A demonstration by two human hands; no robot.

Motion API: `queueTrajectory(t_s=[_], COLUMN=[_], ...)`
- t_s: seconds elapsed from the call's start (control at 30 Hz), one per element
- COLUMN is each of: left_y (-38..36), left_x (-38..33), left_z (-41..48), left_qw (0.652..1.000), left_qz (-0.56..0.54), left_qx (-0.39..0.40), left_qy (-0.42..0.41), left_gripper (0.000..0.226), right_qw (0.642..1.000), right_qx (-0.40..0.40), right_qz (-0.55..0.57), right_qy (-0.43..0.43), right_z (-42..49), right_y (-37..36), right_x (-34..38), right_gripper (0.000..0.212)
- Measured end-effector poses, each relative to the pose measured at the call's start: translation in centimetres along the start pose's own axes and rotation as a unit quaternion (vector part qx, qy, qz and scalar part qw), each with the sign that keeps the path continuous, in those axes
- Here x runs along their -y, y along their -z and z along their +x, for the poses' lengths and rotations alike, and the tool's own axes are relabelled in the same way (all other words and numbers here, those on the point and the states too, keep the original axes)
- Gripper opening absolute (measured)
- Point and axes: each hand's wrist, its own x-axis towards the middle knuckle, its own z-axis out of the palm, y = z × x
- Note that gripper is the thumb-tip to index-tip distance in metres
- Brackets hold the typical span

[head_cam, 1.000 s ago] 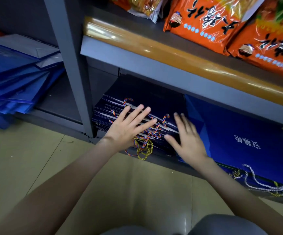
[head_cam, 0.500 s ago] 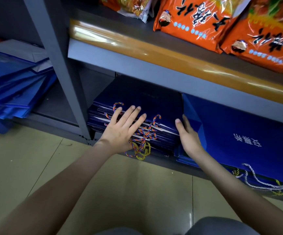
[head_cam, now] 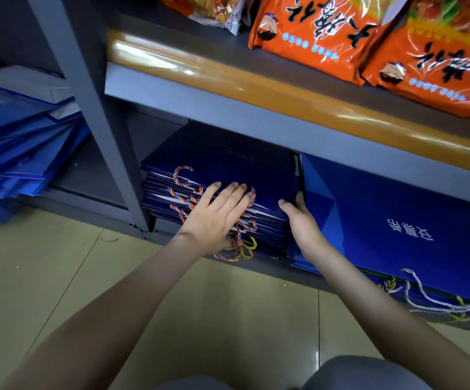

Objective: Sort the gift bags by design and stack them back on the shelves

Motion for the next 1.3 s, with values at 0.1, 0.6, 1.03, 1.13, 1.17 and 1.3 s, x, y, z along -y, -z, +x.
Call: queueTrajectory(t_s=[0.1, 0.6, 1.03, 1.13, 1.17, 1.3], left_y=[-0.3, 0.4, -1.0, 0.0, 0.2, 0.9], left_x=[-0.2, 2.2, 2.8, 4.2, 4.6, 6.3], left_z=[0.0, -1.5, -2.5, -5.1, -6.2, -11.5], left_qw=[1.0, 0.996, 0.99, 0.98, 0.974, 0.955], left_qz=[-0.005, -0.068, -0.083, -0.129, -0.151, -0.197], left_qx=[0.002, -0.055, -0.112, -0.149, -0.161, -0.152], left_qy=[0.013, 0.006, 0.005, 0.024, 0.046, 0.162], left_gripper=[0.118, 0.116, 0.086, 0.056, 0.048, 0.031], right_qw=[1.0, 0.7, 0.689, 0.699, 0.694, 0.669], right_qx=[0.014, -0.022, 0.03, 0.026, 0.017, 0.059], right_qz=[-0.021, -0.62, -0.5, -0.439, -0.437, -0.43], right_qy=[0.003, 0.354, 0.524, 0.564, 0.572, 0.603], right_z=[-0.3, -1.2, -3.7, -4.5, -4.6, -5.5], right_y=[0.0, -2.5, -4.2, -7.2, -8.4, -13.8], right_x=[-0.4, -0.6, 0.9, 2.0, 2.5, 4.4], right_gripper=[0.069, 0.114, 0.063, 0.048, 0.046, 0.04])
